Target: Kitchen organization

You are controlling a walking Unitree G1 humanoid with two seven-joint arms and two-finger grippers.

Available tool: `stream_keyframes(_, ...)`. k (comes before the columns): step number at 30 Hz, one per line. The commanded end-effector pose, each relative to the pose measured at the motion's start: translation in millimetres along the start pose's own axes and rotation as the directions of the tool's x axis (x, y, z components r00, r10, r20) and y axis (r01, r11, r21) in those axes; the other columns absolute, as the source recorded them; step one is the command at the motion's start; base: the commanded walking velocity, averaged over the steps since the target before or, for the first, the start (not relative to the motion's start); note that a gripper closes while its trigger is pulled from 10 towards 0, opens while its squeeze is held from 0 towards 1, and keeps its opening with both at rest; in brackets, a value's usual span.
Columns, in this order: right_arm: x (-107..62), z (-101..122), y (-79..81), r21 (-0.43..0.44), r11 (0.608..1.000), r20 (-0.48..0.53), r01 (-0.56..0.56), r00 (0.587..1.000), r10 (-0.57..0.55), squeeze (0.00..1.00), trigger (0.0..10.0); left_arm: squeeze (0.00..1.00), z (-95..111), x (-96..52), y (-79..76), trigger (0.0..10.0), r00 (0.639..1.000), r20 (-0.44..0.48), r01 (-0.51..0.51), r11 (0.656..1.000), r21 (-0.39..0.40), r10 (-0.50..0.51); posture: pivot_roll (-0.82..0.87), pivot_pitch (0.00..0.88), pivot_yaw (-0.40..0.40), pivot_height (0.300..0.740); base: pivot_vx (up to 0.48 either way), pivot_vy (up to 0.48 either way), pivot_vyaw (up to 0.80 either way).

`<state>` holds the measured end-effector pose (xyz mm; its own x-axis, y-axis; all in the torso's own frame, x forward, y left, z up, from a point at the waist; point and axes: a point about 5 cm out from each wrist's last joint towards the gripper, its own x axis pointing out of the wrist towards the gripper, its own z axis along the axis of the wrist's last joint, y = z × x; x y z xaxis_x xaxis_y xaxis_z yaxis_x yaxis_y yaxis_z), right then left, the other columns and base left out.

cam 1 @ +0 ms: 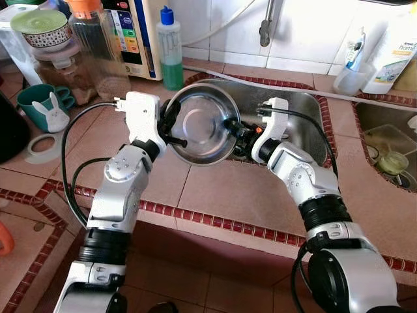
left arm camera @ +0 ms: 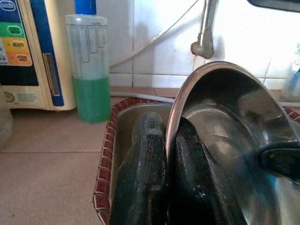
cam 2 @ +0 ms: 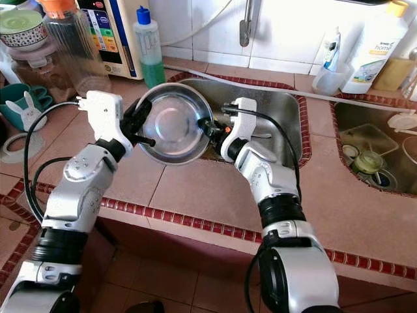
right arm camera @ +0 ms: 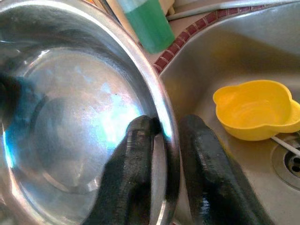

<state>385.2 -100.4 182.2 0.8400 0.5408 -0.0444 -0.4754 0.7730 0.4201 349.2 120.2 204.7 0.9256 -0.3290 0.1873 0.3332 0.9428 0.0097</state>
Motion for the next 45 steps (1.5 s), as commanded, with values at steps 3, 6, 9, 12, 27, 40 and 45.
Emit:
stream_keyframes(3,-5.4,5.9,-5.7,0.004,0.999,0.025,0.036,0.999,-0.037,0.00,0.0,0.00,5.7,-1.2,-3.7,3.6,0.999,0.035,0.015,1.000,0.018,-0.015,0.06,0.139,0.024,0.740,0.000,0.000,0.00)
stream_keyframes(6,-7.0,3.7,-7.4,0.009,0.999,0.015,0.047,0.999,-0.047,0.00,0.0,0.00,5.2,-0.9,-4.5,3.7,0.999,0.036,0.013,1.000,0.015,-0.013,0.06,0.139,0.024,0.740,0.000,0.000,0.00)
stream_keyframes(9,-8.3,2.9,-8.1,0.011,0.999,0.012,0.052,0.999,-0.052,0.00,0.0,0.00,4.4,-1.0,-5.5,3.8,0.999,0.036,0.011,1.000,0.012,-0.012,0.06,0.139,0.023,0.740,0.000,0.000,0.00)
stream_keyframes(12,-8.4,3.3,-8.4,0.026,0.998,0.016,0.057,0.998,-0.057,0.00,0.0,0.00,4.3,-0.8,-6.8,5.9,0.999,0.036,0.015,1.000,0.009,-0.016,0.06,0.138,0.021,0.740,0.000,0.000,0.00)
stream_keyframes(27,-3.7,5.8,-6.6,0.090,0.994,0.028,0.066,0.997,-0.069,0.00,0.0,1.00,15.9,3.7,-10.4,10.0,0.992,0.080,0.095,0.995,0.005,-0.095,0.07,0.132,0.017,0.740,0.000,0.000,0.00)
stream_keyframes(40,4.3,12.8,-2.9,0.123,0.986,0.086,0.109,0.989,-0.120,0.00,0.0,1.00,17.1,0.3,-13.0,10.0,0.992,0.083,0.094,0.995,0.020,-0.096,0.08,0.129,0.018,0.740,0.000,0.000,0.00)
stream_keyframes(45,6.2,17.5,-10.0,0.085,0.976,0.117,0.202,0.971,-0.211,0.00,0.0,1.00,12.4,-9.7,-10.6,10.0,0.993,0.063,0.099,0.995,0.020,-0.100,0.09,0.128,0.020,0.740,0.000,0.000,0.00)
